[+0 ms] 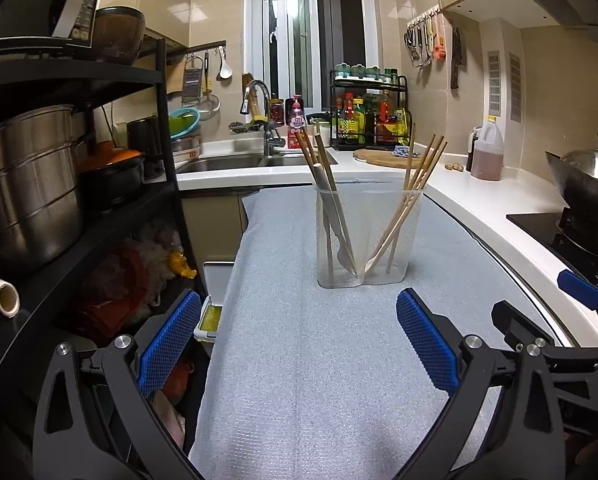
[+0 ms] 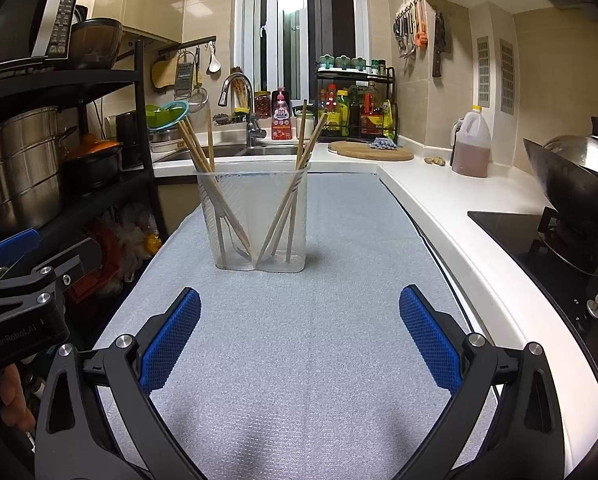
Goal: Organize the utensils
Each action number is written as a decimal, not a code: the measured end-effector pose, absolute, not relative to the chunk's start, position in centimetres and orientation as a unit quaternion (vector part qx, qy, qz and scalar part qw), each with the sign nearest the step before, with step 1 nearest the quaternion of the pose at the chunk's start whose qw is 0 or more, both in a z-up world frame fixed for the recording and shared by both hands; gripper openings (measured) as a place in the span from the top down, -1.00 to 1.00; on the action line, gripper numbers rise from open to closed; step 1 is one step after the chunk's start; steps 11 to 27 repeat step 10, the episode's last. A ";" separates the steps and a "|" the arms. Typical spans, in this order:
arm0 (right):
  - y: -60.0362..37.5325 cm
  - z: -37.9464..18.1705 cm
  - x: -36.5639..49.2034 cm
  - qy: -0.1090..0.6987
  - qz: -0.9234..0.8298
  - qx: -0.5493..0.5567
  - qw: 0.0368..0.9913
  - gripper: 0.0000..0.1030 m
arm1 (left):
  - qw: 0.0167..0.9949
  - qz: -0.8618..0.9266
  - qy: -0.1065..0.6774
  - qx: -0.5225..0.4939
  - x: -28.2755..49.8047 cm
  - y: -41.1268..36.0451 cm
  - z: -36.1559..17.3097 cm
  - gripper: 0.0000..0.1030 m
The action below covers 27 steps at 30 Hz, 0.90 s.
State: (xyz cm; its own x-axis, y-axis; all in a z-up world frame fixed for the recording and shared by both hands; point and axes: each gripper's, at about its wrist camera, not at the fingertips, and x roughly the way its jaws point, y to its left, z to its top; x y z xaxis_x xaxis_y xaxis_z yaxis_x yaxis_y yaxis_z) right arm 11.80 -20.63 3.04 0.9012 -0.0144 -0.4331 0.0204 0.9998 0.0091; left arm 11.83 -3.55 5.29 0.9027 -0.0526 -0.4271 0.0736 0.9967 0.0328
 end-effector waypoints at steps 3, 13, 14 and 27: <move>-20.6 3.1 11.8 0.222 -0.009 0.008 0.975 -0.90 | 0.975 -0.033 0.218 0.026 11.8 -3.6 5.3 -0.85; -20.6 2.9 11.8 0.223 -0.009 0.009 0.975 -0.90 | 0.973 -0.035 0.226 0.029 12.1 -3.4 5.3 -0.85; -20.6 2.9 11.8 0.223 -0.009 0.009 0.975 -0.90 | 0.973 -0.035 0.226 0.029 12.1 -3.4 5.3 -0.85; -20.6 2.9 11.8 0.223 -0.009 0.009 0.975 -0.90 | 0.973 -0.035 0.226 0.029 12.1 -3.4 5.3 -0.85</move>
